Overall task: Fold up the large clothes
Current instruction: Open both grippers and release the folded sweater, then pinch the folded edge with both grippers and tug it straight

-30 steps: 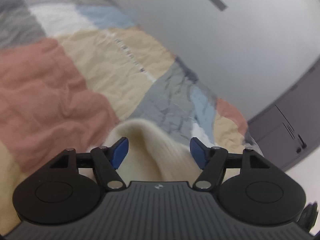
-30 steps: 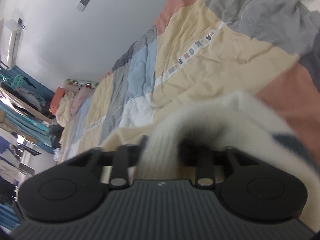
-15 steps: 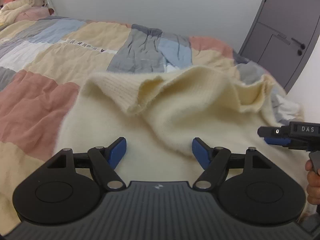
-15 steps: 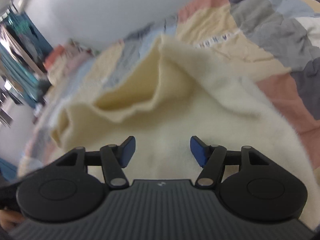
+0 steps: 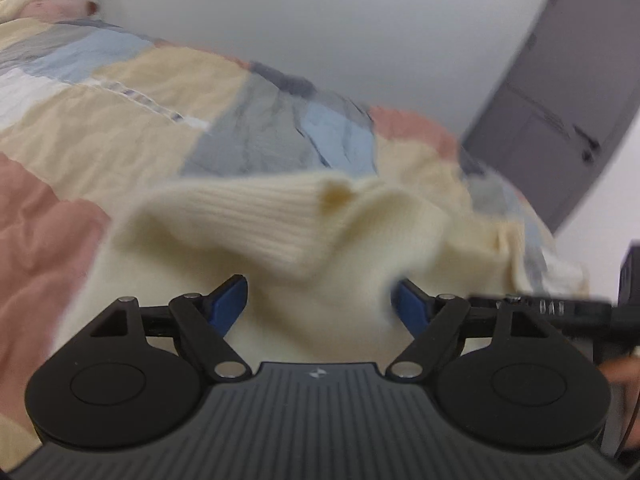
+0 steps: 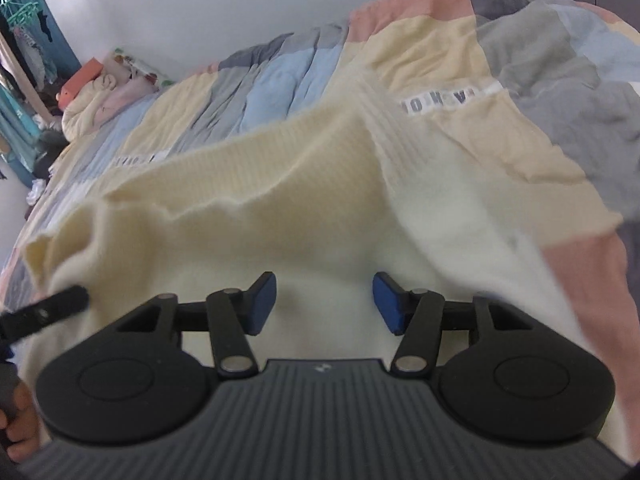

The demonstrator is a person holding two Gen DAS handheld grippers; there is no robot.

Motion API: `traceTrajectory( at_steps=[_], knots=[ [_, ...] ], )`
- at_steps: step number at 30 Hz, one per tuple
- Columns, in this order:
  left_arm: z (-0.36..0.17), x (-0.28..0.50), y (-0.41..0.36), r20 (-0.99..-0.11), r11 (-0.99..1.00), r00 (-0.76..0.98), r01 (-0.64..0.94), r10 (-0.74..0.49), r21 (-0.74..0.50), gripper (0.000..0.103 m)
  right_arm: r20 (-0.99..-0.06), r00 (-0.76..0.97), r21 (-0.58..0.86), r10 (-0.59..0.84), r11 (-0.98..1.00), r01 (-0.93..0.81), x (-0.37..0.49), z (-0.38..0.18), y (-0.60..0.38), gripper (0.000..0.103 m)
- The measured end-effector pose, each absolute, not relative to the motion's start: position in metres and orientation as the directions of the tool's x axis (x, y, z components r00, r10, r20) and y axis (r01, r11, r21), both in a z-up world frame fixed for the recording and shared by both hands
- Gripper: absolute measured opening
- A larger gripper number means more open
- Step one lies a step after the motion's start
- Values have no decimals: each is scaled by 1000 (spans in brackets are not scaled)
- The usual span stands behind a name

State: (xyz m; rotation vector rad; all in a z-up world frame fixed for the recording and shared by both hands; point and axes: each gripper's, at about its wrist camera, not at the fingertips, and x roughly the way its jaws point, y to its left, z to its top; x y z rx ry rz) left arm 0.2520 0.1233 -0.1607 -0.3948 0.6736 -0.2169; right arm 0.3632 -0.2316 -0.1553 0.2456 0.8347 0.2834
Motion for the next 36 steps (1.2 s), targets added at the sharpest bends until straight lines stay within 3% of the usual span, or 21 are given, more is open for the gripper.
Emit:
traceTrajectory(
  at_steps=[6, 14, 20, 23, 27, 32, 36],
  knots=[
    [-180, 271, 148, -548, 864, 772, 4, -322, -503, 84, -645, 681, 358, 348, 924, -133, 374, -158, -236, 56],
    [-170, 260, 147, -418, 862, 863, 38, -283, -506, 83, -555, 746, 436, 368, 892, -116, 381, -156, -250, 56],
    [-153, 243, 165, -350, 866, 906, 33, -236, -499, 83, -559, 763, 358, 325, 924, -132, 373, -145, -247, 61],
    [-151, 249, 169, -450, 905, 877, -43, -169, -424, 82, -549, 781, 318, 298, 938, -134, 368, -140, -248, 69],
    [-168, 262, 169, -592, 937, 802, -140, -82, -319, 80, -550, 796, 212, 252, 964, -159, 365, -134, -246, 69],
    [-180, 270, 171, -617, 940, 784, -157, -69, -304, 76, -580, 793, 33, 184, 979, -203, 371, -137, -238, 69],
    [-193, 278, 173, -664, 934, 746, -195, -58, -301, 49, -614, 773, 12, 160, 981, -194, 380, -151, -236, 66]
  ],
)
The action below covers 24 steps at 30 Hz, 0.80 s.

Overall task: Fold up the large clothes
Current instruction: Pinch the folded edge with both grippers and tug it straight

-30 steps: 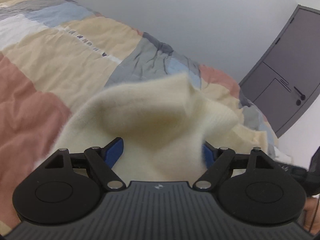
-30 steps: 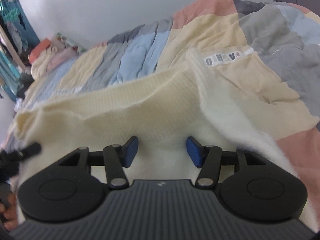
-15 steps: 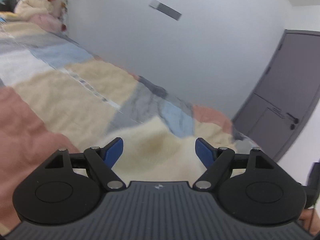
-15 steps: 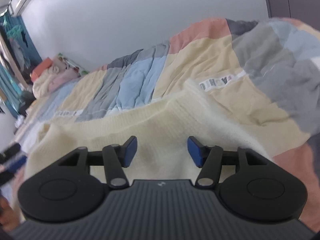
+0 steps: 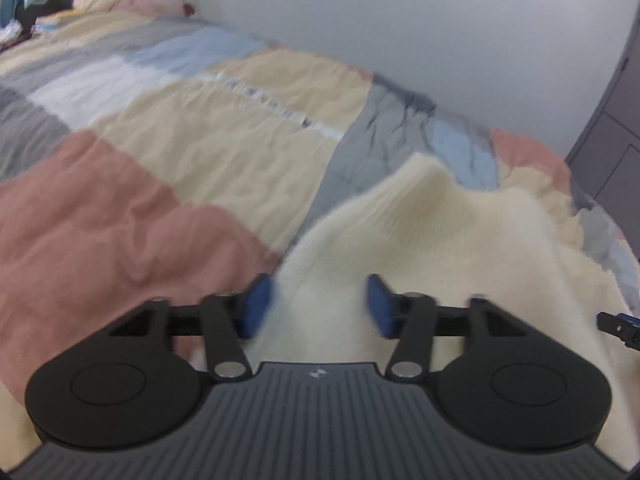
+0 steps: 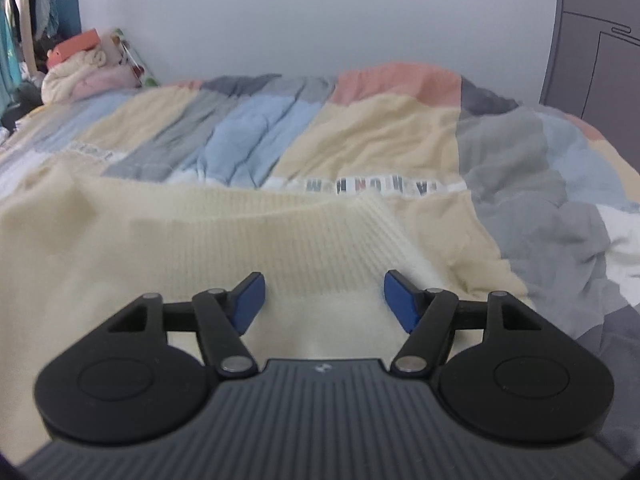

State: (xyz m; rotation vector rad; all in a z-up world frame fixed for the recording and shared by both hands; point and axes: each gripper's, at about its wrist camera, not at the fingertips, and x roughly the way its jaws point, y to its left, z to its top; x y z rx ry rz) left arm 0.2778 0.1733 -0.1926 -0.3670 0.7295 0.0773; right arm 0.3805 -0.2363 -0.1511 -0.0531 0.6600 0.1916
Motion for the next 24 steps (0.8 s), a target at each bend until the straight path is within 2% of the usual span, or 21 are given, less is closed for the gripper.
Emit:
traceTrajectory(
  at_steps=[1, 2, 3, 4, 5, 6, 10, 17, 24],
  knots=[
    [-195, 278, 175, -668, 930, 741, -198, -64, -309, 43, -614, 774, 6, 153, 982, -189, 382, -153, -237, 56],
    [-196, 279, 176, -672, 928, 738, -203, -66, -314, 40, -617, 774, -6, 139, 983, -181, 382, -154, -236, 34],
    [-197, 280, 177, -673, 927, 737, -206, -65, -314, 32, -625, 773, -29, 113, 985, -167, 384, -155, -235, 24],
    [-197, 280, 177, -672, 927, 737, -205, -66, -315, 25, -629, 767, -22, 124, 984, -177, 384, -156, -236, 16],
    [-197, 279, 178, -670, 927, 740, -204, -65, -315, 23, -630, 764, -11, 139, 982, -188, 383, -157, -236, 11],
    [-196, 279, 178, -665, 927, 744, -202, -65, -317, 18, -627, 767, -14, 139, 982, -189, 382, -156, -235, 8],
    [-186, 271, 182, -632, 920, 773, -205, -58, -334, 13, -604, 786, -18, 134, 983, -182, 376, -146, -237, 6],
    [-162, 254, 195, -553, 902, 833, -222, -23, -371, 12, -554, 828, 23, 87, 996, -89, 371, -127, -261, 5],
    [-181, 267, 191, -614, 916, 789, -263, 24, -303, 12, -617, 785, 16, 47, 999, -47, 385, -150, -270, 5]
  ],
)
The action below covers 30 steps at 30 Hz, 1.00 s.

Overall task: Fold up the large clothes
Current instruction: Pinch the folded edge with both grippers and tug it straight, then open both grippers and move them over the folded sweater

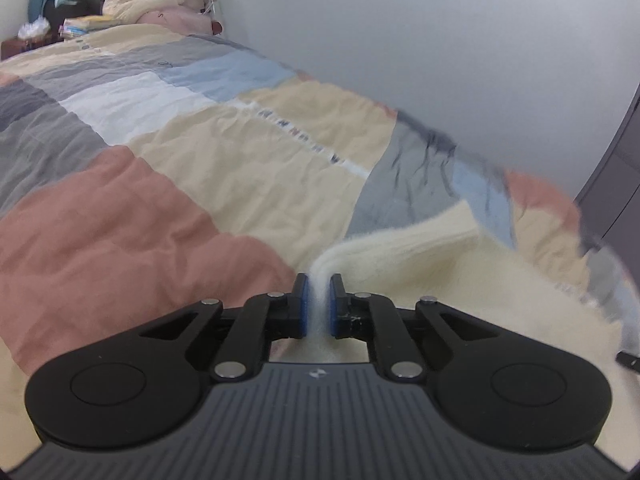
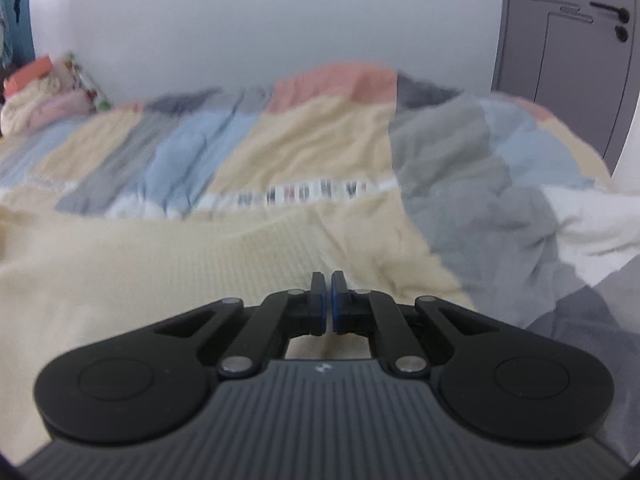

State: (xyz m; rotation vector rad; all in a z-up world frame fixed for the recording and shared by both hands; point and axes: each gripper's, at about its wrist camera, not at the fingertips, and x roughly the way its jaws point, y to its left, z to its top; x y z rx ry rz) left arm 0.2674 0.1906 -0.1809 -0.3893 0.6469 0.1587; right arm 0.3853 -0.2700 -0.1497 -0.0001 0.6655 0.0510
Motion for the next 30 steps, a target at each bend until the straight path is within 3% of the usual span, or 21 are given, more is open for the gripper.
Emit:
traceTrajectory(
  at_steps=[8, 11, 13, 14, 16, 23, 30],
  knots=[
    [-193, 273, 191, -649, 917, 761, -259, -1, -305, 14, -633, 772, 14, 55, 998, -60, 388, -161, -268, 8],
    [-187, 270, 184, -641, 934, 767, -240, 16, -265, 28, -602, 795, 44, 71, 997, -56, 381, -157, -271, 9],
    [-180, 265, 178, -630, 942, 776, -223, 16, -250, 48, -588, 806, 63, 76, 997, -48, 376, -152, -272, 14],
    [-176, 261, 175, -618, 946, 786, -211, 14, -247, 49, -587, 806, 77, 81, 996, -44, 374, -150, -272, 26],
    [-165, 251, 169, -581, 949, 814, -201, 24, -243, 50, -584, 806, 115, 100, 993, -40, 368, -145, -273, 40],
    [-135, 218, 142, -477, 970, 879, -110, -6, -215, 50, -530, 839, 119, 121, 991, -68, 332, -122, -263, 40],
    [-141, 204, 105, -531, 979, 840, 3, -112, -202, 50, -528, 809, 119, 257, 966, -229, 297, -116, -230, 40]
  ],
)
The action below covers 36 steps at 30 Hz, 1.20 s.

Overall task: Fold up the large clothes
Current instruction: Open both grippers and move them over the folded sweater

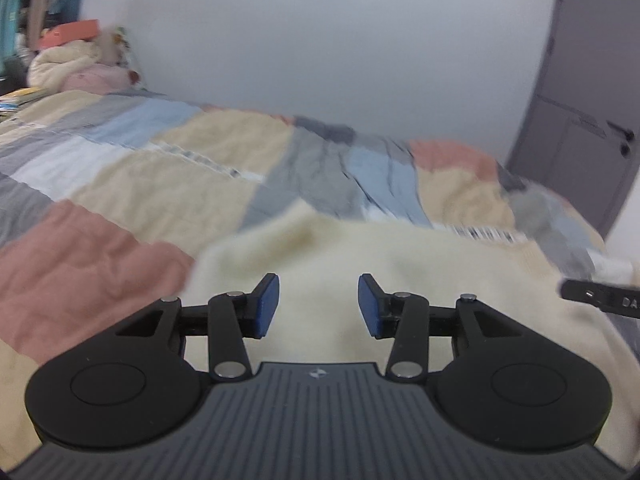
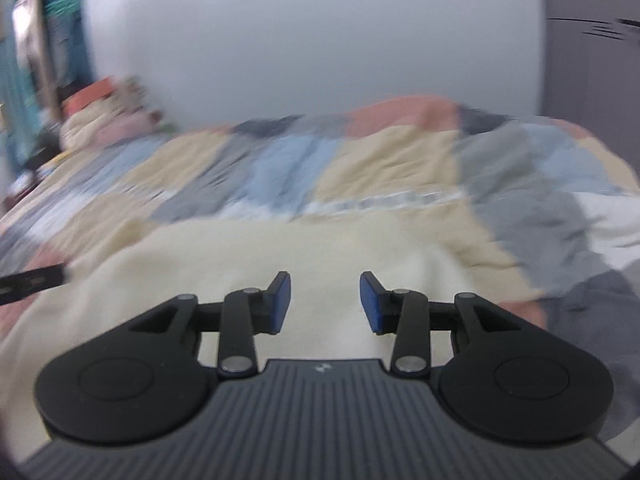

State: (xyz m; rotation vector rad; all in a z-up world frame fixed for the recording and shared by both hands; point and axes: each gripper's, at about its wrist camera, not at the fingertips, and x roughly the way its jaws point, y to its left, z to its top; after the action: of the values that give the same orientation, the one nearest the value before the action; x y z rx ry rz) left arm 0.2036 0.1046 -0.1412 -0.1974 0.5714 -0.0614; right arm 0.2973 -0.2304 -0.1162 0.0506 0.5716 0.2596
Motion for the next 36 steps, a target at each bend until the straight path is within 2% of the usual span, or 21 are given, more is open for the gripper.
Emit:
traceTrajectory(
  at_steps=[5, 13, 21, 26, 36],
  knots=[
    [-154, 201, 84, -588, 983, 795, 57, -151, -176, 50, -569, 755, 149, 326, 944, -295, 299, -126, -212, 40],
    [-177, 221, 73, -646, 990, 752, 63, -132, -129, 50, -677, 658, 212, 331, 943, -256, 333, -163, -208, 40],
    [-184, 230, 73, -646, 991, 754, 41, -116, -129, 52, -669, 665, 218, 333, 943, -253, 339, -169, -204, 40],
    [-174, 212, 74, -646, 985, 754, 13, -123, -173, 52, -658, 657, 265, 368, 930, -256, 328, -168, -214, 40],
    [-145, 137, 48, -627, 955, 743, 56, -234, -291, 52, -642, 628, 370, 440, 895, -248, 271, -149, -226, 40]
  ],
)
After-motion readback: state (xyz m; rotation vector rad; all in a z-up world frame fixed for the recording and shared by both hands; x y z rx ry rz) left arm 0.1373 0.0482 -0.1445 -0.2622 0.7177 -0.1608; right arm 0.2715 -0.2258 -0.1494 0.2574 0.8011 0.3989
